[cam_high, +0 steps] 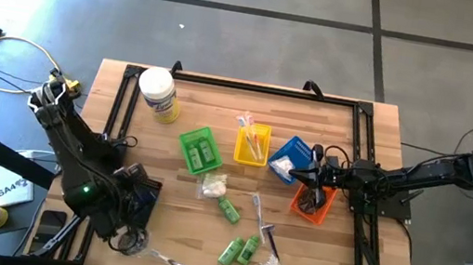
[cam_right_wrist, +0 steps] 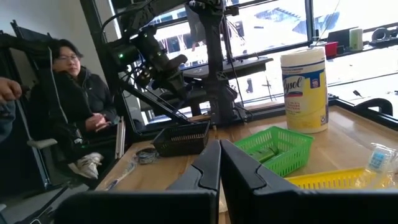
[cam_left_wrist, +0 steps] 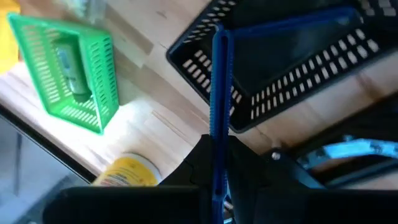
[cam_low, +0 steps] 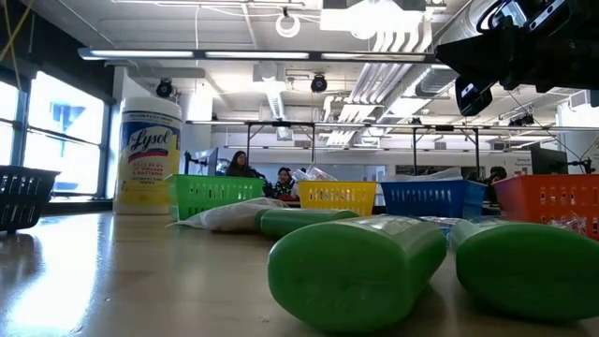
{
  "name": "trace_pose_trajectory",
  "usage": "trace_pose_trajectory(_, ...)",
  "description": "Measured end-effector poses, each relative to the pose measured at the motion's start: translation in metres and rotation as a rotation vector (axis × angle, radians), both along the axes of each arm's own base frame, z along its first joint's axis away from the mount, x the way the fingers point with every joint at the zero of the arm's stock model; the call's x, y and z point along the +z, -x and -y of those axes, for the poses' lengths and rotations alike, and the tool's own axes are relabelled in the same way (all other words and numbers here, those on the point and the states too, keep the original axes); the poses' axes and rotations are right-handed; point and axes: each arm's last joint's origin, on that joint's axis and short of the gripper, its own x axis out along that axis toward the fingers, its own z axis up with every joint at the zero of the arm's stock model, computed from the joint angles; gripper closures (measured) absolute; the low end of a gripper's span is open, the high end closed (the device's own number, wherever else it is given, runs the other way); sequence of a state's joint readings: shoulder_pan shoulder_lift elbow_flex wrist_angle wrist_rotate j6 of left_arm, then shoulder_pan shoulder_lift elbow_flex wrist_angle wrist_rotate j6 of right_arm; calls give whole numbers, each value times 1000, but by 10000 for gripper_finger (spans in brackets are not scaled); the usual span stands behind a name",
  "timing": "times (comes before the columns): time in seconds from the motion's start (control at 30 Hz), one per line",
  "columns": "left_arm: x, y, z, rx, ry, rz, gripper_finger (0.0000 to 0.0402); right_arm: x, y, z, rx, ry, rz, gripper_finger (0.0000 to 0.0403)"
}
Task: Pick & Place Travel size toiletries
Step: Put the left razor into the black bin
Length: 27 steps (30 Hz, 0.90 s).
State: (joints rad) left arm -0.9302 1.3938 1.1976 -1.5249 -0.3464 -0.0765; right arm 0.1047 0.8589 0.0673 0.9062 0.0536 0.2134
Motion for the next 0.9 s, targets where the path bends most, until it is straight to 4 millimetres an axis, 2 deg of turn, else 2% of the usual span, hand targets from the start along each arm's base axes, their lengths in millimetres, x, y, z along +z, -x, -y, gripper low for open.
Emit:
trace_pose_trajectory(0.4, -28, -14, 19, -226, -113, -178, 384, 0, 0, 0, -1, 7, 1, 401)
trace_pose_trajectory(0.63, -34, -22, 31, -294, -24, -133, 384, 0, 0, 0, -1, 8, 0, 401)
trace_pose_trajectory(0.9, -40, -34, 30, -311, 46, -122, 384, -1, 0, 0, -1, 9, -5, 401)
